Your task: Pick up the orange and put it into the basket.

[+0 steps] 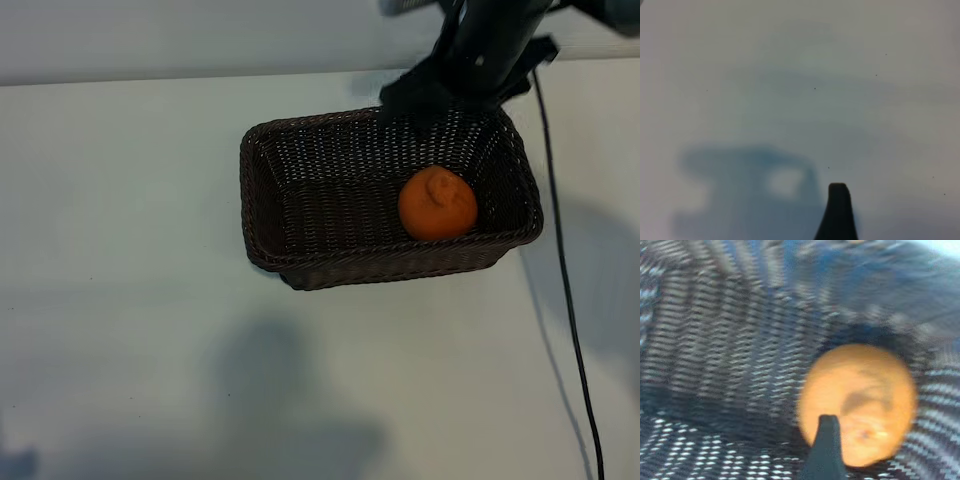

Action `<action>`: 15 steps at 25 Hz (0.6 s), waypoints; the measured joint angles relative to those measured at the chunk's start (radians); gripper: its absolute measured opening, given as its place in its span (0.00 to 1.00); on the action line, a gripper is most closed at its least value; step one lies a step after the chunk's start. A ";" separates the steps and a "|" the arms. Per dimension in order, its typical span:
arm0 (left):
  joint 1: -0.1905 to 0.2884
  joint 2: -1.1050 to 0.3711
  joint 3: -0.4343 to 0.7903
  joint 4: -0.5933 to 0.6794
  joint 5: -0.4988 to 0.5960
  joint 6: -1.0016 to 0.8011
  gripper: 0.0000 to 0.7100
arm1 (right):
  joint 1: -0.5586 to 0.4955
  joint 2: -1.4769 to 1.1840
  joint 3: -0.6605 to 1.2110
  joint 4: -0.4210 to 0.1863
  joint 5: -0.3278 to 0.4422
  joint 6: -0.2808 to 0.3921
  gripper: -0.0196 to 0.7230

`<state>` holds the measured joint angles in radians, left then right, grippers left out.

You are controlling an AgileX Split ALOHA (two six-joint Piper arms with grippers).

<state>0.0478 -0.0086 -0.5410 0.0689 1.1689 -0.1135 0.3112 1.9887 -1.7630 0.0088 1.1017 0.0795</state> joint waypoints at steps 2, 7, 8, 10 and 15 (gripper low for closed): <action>0.000 0.000 0.000 0.000 0.000 0.000 0.83 | -0.028 0.000 -0.040 -0.009 0.026 -0.001 0.84; 0.000 0.000 0.000 0.000 0.000 0.000 0.83 | -0.162 0.000 -0.080 -0.041 0.056 -0.004 0.83; 0.000 0.000 0.000 0.000 0.000 0.000 0.83 | -0.191 0.000 -0.080 -0.050 0.060 -0.007 0.83; 0.000 0.000 0.000 0.000 0.000 0.000 0.83 | -0.265 0.000 -0.080 -0.066 0.066 -0.013 0.83; 0.000 0.000 0.000 0.000 0.000 0.000 0.83 | -0.449 0.000 -0.080 -0.071 0.066 -0.033 0.83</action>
<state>0.0478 -0.0086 -0.5410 0.0689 1.1689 -0.1135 -0.1378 1.9887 -1.8431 -0.0625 1.1673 0.0462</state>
